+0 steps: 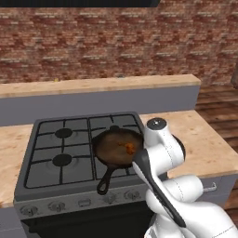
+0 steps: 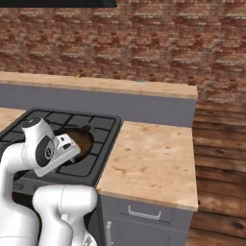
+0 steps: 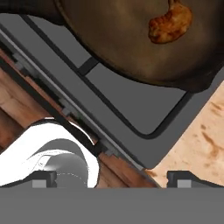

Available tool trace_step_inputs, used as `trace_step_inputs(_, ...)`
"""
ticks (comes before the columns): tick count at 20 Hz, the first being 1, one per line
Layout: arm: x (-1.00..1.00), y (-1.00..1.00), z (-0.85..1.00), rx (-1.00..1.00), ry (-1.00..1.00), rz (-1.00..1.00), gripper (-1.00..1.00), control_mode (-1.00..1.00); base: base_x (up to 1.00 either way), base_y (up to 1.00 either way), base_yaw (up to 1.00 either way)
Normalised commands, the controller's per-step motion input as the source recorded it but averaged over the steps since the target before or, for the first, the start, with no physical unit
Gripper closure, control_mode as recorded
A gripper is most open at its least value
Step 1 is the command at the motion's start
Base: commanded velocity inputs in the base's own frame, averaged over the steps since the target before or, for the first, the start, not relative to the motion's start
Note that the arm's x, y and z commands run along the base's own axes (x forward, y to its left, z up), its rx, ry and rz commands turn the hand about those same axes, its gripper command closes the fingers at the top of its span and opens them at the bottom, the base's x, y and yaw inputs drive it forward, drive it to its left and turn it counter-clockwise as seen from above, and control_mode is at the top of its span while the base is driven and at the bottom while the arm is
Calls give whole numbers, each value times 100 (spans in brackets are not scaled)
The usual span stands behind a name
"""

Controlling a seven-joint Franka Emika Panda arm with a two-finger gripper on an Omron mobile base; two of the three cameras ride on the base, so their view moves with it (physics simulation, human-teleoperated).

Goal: Take the chicken drumsticks from the pan and place one on each plate on the dining counter.

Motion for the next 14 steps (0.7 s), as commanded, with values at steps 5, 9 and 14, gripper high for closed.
trace_step_inputs(5,23,2,30,0,-2,-14,-100,-100,0,0,0)
trace_step_inputs(9,38,0,58,1,0,-11,-100,-100,0,0,0)
trace_step_inputs(14,40,0,54,13,0,-9,-100,-100,0,0,0)
